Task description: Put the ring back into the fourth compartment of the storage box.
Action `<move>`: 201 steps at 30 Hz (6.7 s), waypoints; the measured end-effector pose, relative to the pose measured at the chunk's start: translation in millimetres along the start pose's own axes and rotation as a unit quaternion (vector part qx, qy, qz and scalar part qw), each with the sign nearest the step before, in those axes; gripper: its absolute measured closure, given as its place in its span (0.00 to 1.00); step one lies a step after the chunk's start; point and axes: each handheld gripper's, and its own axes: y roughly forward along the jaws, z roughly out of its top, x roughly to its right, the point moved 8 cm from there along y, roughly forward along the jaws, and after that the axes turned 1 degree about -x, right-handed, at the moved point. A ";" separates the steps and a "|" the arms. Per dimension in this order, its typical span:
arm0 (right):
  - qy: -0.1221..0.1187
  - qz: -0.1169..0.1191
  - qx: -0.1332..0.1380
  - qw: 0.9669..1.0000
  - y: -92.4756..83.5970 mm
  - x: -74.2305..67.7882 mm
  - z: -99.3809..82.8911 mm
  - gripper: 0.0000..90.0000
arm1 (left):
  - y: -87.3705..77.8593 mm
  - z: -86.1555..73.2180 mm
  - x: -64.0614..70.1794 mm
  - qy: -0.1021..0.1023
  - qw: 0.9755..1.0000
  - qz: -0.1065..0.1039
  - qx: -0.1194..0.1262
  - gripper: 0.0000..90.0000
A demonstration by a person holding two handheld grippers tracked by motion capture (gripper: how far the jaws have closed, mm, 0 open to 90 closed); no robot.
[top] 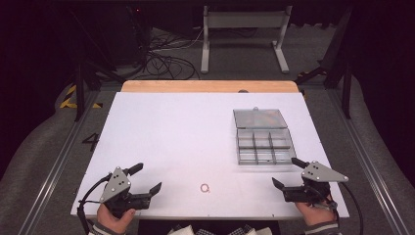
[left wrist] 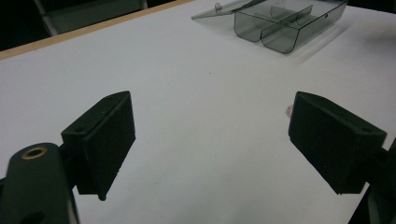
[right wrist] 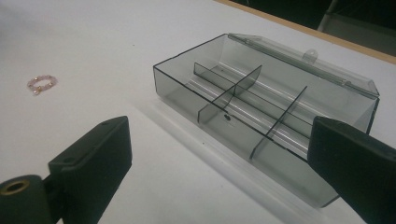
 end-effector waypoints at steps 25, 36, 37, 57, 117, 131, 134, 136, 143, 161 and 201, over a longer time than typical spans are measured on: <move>0.008 0.024 -0.003 1.000 2.6 -5.8 6.5 0.08 | -2.3 2.2 -0.5 0.001 1.000 0.000 0.011 0.18; 0.001 0.048 -0.002 0.999 7.5 -15.1 22.9 0.07 | -2.5 2.0 -0.4 0.002 1.000 0.000 0.010 0.18; -0.001 0.050 -0.002 0.999 8.7 -16.5 24.8 0.07 | -2.5 2.0 -0.4 0.002 1.000 0.000 0.010 0.18; -0.038 0.101 -0.009 0.994 40.5 -53.6 58.5 0.06 | -2.3 2.0 0.9 -0.002 1.000 -0.005 0.009 0.19; -0.069 0.209 -0.090 0.971 95.8 -135.4 72.3 0.41 | -2.2 2.2 0.7 0.002 1.000 -0.003 0.009 0.19; -0.081 0.216 -0.138 0.963 118.6 -150.1 58.4 0.50 | -2.1 2.1 1.2 0.004 1.000 -0.005 0.008 0.19; -0.082 0.216 -0.145 0.962 122.3 -151.1 56.2 0.51 | -2.1 2.1 1.2 0.004 1.000 -0.005 0.008 0.19; -0.083 0.216 -0.148 0.962 124.7 -151.9 54.8 0.52 | -2.0 2.1 1.2 0.005 1.000 -0.005 0.008 0.19; -0.086 0.215 -0.161 0.959 131.6 -154.2 50.1 0.53 | -1.9 2.1 1.2 0.006 1.000 -0.006 0.007 0.19; -0.096 0.213 -0.175 0.957 142.9 -159.2 43.5 0.58 | -1.5 1.7 1.5 0.006 1.000 -0.007 0.006 0.20; -0.116 0.207 -0.186 0.953 145.4 -161.6 38.4 0.96 | -0.2 1.5 2.0 0.006 1.000 -0.007 0.005 0.20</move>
